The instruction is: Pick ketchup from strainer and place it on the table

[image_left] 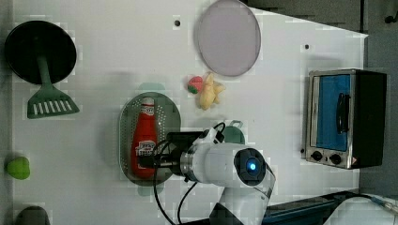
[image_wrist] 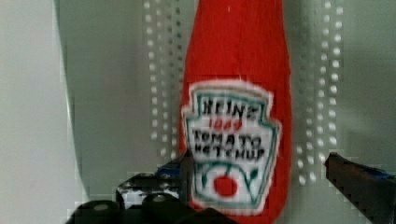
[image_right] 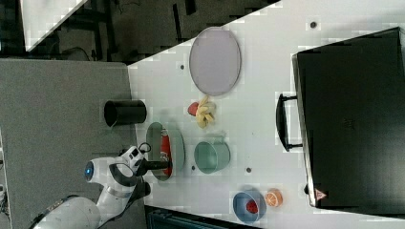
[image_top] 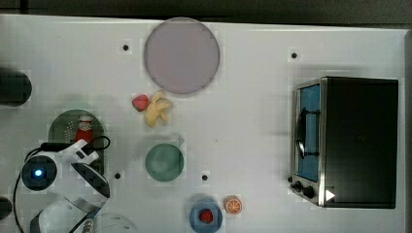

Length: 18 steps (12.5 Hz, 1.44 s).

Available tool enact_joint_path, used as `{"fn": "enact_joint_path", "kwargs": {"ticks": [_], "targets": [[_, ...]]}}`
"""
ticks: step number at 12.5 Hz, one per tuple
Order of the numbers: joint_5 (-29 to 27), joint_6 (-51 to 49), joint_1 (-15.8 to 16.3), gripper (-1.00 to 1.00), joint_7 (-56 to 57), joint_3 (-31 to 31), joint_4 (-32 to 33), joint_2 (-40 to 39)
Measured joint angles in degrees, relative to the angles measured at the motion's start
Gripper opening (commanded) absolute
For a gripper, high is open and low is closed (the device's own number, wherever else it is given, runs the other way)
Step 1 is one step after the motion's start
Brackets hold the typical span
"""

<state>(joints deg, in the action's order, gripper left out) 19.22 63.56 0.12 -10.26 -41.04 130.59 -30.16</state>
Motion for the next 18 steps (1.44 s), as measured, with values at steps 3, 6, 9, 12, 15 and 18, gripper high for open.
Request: {"fn": "enact_joint_path", "kwargs": {"ticks": [3,6,9,12,15,18], "targets": [[2.5,0.3,2.1,0.68,-1.4,2.4,-2.0,-2.1],[2.5,1.1,4.3,0.22,-2.6,3.6,-3.8,-3.5],[2.5,1.1,4.9,0.22,-2.9,4.0,-3.6,-3.0],[1.7,-1.7,4.6,0.22,-3.5,3.0,-2.0,1.0],[-8.4,-11.5,3.6,0.22,-3.5,0.7,-1.5,10.4],[-17.6,-18.9,2.6,0.22,-2.6,-0.7,-4.3,18.9]]}}
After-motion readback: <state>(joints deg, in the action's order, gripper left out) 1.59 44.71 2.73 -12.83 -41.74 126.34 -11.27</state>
